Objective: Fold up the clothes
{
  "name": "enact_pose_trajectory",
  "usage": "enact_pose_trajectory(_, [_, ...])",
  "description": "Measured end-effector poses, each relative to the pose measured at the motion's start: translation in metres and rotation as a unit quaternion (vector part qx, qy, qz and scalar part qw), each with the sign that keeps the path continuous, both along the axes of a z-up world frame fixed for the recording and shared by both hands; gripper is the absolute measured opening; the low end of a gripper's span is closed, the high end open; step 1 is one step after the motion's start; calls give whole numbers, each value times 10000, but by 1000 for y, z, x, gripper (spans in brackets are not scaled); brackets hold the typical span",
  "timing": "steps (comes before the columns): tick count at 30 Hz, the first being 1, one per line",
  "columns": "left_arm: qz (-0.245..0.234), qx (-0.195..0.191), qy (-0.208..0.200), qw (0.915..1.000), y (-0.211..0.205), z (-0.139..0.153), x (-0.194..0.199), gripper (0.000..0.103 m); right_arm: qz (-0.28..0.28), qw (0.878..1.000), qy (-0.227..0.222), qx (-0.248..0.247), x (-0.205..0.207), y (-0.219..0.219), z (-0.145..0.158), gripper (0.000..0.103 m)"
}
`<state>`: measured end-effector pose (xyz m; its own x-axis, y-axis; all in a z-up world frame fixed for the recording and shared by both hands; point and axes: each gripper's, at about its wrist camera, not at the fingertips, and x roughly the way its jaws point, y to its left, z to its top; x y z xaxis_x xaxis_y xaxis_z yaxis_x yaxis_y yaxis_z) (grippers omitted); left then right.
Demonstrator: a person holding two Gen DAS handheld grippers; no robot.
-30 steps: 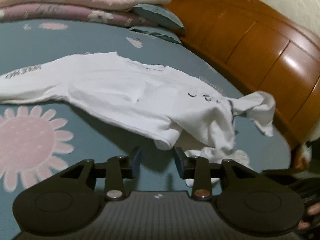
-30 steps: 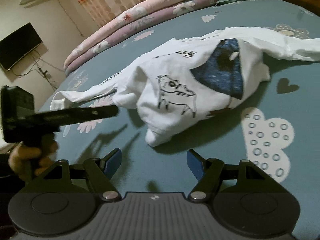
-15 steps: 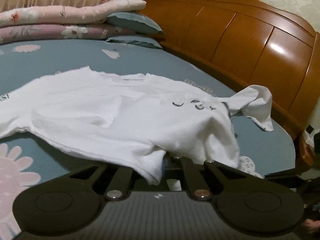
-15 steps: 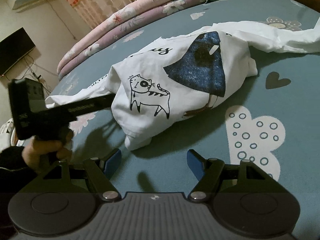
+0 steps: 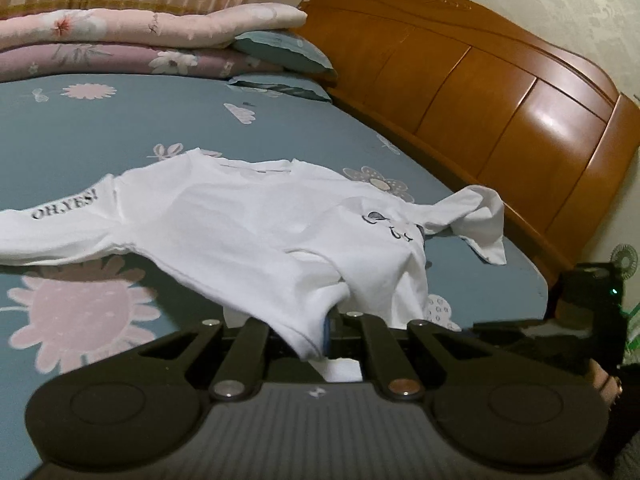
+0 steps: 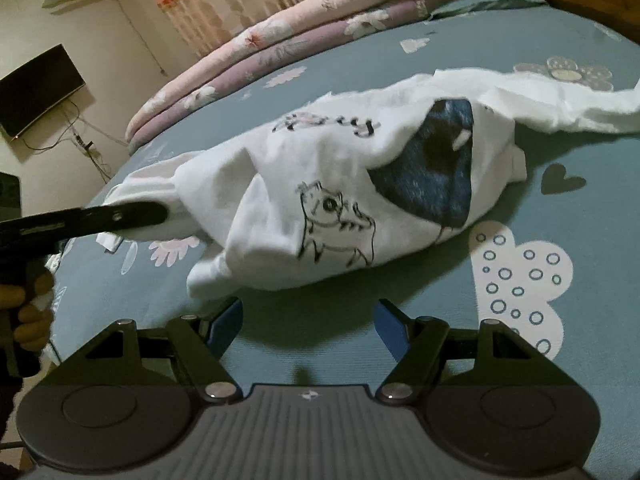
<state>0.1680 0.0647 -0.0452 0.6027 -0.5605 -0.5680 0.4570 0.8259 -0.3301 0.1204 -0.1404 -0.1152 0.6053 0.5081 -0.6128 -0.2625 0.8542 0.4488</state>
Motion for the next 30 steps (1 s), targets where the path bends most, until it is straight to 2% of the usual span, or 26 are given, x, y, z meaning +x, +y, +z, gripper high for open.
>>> enact_pose_trajectory(4, [-1,126,-23,9999,6,-1,-4,5,-90,9998,97,157,7,-12,-3,76])
enact_pose_trajectory(9, [-143,274,232,9993,0,-26,-2,8,-124,9992,232,313,18,-25,-9,76])
enact_pose_trajectory(11, [-143,193,359,9991,0,-34,2,8,-39,9994,284,186,29,-20,-13,76])
enact_pose_trajectory(15, [-96,-78,443,9989,5,-34,17,11,93,9999,92,14,55,-16,-4,76])
enact_pose_trajectory(17, [-5,-179,410,9990,11,-29,31,14,130,9999,-81,17,74,-17,8,76])
enact_pose_trajectory(21, [206,-289,449,9984,16,-35,69,18,262,9982,-446,-306,129,-8,27,76])
enact_pose_trajectory(26, [469,-416,510,9967,23,-44,117,23,505,9957,-380,-681,198,9,17,76])
enact_pose_trajectory(30, [679,-518,558,9948,28,-51,155,29,534,9931,-240,-1019,233,19,-1,76])
